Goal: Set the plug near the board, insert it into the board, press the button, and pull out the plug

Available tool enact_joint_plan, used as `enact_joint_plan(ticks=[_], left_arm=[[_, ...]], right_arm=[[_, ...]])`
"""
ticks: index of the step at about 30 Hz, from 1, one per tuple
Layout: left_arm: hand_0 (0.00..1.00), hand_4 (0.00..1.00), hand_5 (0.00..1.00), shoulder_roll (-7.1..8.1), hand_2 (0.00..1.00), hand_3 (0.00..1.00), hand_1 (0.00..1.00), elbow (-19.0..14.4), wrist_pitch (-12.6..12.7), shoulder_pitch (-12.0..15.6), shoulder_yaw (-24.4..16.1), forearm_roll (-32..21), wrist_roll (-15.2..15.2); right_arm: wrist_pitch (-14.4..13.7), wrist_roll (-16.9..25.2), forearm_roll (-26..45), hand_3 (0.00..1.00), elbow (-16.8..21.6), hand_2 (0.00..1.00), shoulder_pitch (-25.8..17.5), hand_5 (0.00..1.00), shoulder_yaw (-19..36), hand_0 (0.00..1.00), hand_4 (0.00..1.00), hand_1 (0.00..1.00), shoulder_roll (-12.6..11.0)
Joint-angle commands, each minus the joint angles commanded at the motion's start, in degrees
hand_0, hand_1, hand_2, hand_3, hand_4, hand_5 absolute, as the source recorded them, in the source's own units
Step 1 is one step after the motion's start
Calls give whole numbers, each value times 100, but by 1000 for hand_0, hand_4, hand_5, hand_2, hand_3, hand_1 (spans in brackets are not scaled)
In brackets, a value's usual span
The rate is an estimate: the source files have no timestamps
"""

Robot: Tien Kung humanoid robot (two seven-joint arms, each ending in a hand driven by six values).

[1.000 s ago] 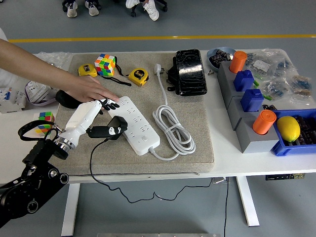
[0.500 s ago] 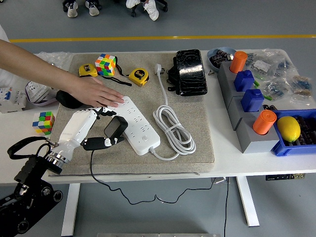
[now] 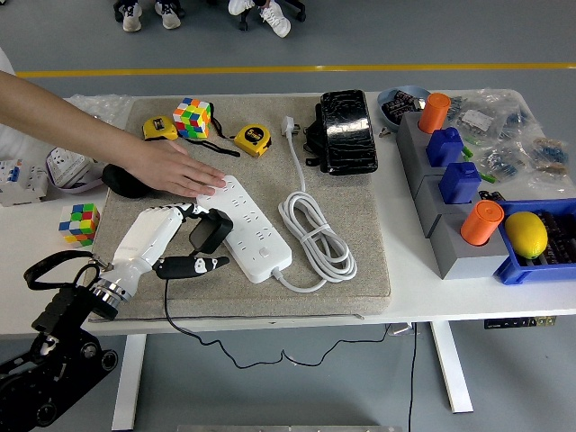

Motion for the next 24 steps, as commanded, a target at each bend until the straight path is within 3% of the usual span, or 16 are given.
enact_joint_plan(ticks=[24], left_arm=[[500,987,490,-228,654,609,656,236,-103,-524,255,-148,104]], right_arm=[[2,13,-25,508,12,553,-20,375,46,479,840,559,8]])
